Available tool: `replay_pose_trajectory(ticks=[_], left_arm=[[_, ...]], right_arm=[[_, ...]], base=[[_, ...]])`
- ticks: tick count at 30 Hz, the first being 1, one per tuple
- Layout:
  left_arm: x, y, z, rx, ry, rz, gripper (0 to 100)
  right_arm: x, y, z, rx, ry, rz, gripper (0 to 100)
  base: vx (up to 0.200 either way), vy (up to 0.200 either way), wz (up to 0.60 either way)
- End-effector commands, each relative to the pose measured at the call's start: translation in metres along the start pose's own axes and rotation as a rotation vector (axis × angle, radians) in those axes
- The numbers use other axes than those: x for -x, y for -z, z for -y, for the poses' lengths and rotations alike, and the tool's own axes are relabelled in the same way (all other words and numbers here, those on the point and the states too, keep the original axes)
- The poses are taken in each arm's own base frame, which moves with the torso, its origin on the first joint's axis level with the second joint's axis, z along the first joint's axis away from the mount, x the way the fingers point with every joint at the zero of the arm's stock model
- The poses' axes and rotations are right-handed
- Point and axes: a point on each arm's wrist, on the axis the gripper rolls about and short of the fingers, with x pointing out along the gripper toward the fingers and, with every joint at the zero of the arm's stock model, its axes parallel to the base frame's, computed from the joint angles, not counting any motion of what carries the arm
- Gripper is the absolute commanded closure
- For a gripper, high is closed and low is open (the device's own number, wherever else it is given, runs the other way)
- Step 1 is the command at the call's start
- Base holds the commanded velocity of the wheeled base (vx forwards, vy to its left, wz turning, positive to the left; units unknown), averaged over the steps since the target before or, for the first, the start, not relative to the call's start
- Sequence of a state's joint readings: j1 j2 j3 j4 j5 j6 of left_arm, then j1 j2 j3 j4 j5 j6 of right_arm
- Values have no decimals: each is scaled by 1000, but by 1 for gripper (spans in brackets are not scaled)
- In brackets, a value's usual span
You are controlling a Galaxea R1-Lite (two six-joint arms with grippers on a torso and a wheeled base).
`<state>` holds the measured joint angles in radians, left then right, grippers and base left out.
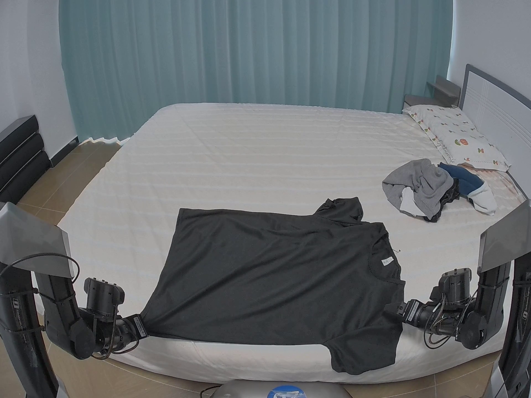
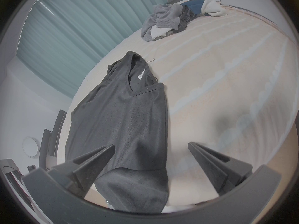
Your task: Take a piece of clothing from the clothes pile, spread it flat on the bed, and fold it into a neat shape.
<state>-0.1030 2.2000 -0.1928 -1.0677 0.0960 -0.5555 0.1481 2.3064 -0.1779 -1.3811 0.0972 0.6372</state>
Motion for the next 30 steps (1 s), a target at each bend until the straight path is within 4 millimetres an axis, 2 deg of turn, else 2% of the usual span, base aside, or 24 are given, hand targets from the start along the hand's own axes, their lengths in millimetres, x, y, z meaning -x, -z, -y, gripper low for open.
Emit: replay_pose_trajectory(ticks=[1,7,11,16,22,23,26,30], left_arm=[[-4,-1,1,15,12,4,100],[-10,-13,11,134,69,73,100],[-16,-19,16,191,91,104,100],[-25,-15,15,195,84,101,100],[-32,-11,13,194,85,106,100],[-32,-11,13,195,87,111,100],[-32,-11,13,195,88,110,100],[-32,-11,13,196,87,108,100]], right_arm=[[-11,3,0,4,6,-11,100],[-8,-19,-7,-5,-20,97,100],[-19,-37,-16,-4,-44,179,100],[-35,-57,-23,-6,-52,232,100],[-57,-55,-24,-1,-44,204,100],[-60,-52,-22,0,-41,192,0],[-63,-49,-20,-2,-42,186,0],[-48,-59,-21,-11,-70,242,0]], base=[[0,0,0],[0,0,0],[0,0,0],[0,0,0],[0,0,0],[0,0,0],[0,0,0],[0,0,0]])
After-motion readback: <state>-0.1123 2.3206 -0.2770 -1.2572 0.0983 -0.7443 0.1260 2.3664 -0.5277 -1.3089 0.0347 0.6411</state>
